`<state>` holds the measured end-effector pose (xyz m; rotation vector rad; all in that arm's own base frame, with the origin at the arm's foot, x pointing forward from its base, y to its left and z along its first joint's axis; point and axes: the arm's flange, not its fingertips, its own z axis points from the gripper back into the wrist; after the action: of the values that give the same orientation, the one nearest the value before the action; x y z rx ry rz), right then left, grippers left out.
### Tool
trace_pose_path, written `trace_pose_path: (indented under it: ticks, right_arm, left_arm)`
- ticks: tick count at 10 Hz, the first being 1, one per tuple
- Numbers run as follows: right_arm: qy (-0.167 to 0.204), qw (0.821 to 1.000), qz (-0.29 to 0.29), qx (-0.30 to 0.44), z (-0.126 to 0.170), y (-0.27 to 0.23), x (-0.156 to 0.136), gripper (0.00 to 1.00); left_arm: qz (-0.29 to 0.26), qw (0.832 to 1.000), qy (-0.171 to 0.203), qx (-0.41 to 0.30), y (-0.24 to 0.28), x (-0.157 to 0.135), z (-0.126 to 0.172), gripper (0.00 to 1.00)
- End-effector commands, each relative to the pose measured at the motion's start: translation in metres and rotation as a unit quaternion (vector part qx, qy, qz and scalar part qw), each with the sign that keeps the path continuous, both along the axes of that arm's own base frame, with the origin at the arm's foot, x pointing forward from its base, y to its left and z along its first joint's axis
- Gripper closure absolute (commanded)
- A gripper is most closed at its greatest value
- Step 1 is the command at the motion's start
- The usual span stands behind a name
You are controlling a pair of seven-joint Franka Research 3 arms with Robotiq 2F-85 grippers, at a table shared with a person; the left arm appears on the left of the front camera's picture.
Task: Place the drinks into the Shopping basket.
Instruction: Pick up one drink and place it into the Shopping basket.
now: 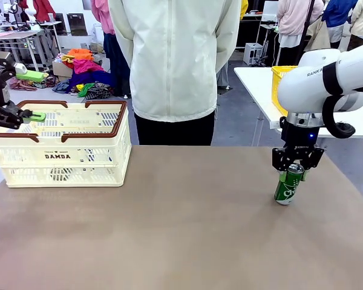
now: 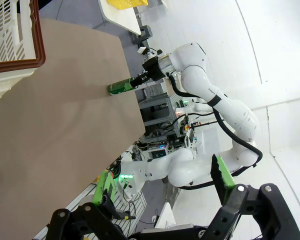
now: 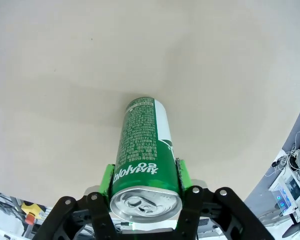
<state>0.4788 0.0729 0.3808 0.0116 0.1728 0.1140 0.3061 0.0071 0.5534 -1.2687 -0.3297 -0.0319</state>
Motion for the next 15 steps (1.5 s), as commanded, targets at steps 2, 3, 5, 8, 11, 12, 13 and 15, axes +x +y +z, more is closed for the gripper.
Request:
trace_pose_path:
  ticks: [2, 3, 5, 8, 11, 12, 13, 15]
  right_arm:
    - [-0.008, 1.0, 0.018, 0.005, 0.004, -0.001, 0.0, 1.0]
    - [-0.018, 1.0, 0.016, 0.006, 0.012, -0.002, -0.002, 1.0]
    - [-0.01, 0.999, -0.013, 0.05, 0.068, 0.012, 0.003, 1.0]
    - [0.017, 0.997, 0.03, 0.068, 0.135, 0.117, -0.002, 1.0]
    - [0.078, 0.991, -0.008, 0.104, 0.141, 0.251, -0.002, 1.0]
    - [0.086, 0.992, 0.0, 0.09, 0.131, 0.286, -0.004, 1.0]
    - [0.087, 0.993, -0.006, 0.079, 0.115, 0.314, -0.008, 1.0]
    - [0.073, 0.994, -0.011, 0.075, 0.077, 0.345, -0.021, 1.0]
  left_arm:
    - [0.002, 1.0, 0.002, -0.012, -0.001, -0.001, 0.002, 0.0]
    - [0.002, 1.0, 0.002, -0.012, -0.001, -0.001, 0.002, 0.0]
    - [0.002, 1.0, 0.002, -0.012, -0.001, -0.001, 0.002, 0.0]
    - [0.002, 1.0, 0.002, -0.012, -0.001, -0.001, 0.002, 0.0]
    - [0.002, 1.0, 0.002, -0.012, -0.001, -0.001, 0.002, 0.0]
    - [0.002, 1.0, 0.002, -0.012, -0.001, -0.001, 0.002, 0.0]
    - [0.002, 1.0, 0.002, -0.012, -0.001, -0.001, 0.002, 0.0]
    - [0.002, 1.0, 0.002, -0.012, -0.001, -0.001, 0.002, 0.0]
